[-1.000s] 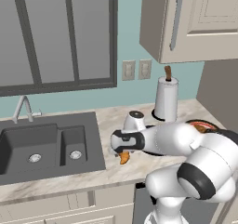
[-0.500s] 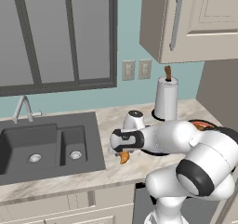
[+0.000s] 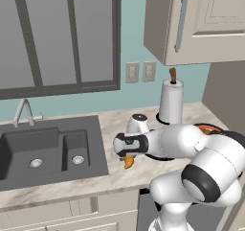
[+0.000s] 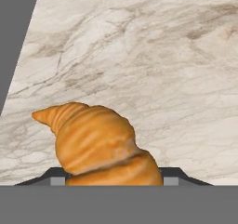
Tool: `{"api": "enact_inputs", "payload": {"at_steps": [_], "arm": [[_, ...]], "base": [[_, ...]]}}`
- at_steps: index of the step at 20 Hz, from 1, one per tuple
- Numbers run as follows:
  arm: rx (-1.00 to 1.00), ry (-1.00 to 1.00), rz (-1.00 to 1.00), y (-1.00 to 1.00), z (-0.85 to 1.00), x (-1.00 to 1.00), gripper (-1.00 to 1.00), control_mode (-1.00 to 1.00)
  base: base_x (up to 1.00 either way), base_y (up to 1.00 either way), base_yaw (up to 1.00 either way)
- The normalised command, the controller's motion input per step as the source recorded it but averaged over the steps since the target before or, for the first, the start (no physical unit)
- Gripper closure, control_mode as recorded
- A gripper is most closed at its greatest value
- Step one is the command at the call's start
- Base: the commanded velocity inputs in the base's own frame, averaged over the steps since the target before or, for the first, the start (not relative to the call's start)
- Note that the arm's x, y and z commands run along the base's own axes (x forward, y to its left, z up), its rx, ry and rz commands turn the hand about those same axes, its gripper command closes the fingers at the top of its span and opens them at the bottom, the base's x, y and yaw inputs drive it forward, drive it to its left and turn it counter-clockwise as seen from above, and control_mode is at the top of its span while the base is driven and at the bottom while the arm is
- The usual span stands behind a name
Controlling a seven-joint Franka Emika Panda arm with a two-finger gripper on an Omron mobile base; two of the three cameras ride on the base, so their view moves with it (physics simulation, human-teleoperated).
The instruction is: Place the pastries on the plates.
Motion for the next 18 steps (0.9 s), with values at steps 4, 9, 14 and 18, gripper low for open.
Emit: {"api": "enact_inputs", "payload": {"at_steps": [4, 9, 14, 18], "arm": [[0.00, -0.03, 0.00, 0.00, 0.12, -0.20, 1.00, -1.00], [0.00, -0.03, -0.01, 0.00, 0.55, -0.01, 1.00, -1.00], [0.00, 0.00, -0.04, -0.08, 0.50, 0.10, 1.00, -1.00], [0.00, 0.00, -0.08, -0.34, 0.07, 0.42, 1.00, -1.00]], "base": [[0.00, 0.00, 0.00], [0.00, 0.00, 0.00], [0.00, 0.00, 0.00], [0.00, 0.00, 0.00]]}}
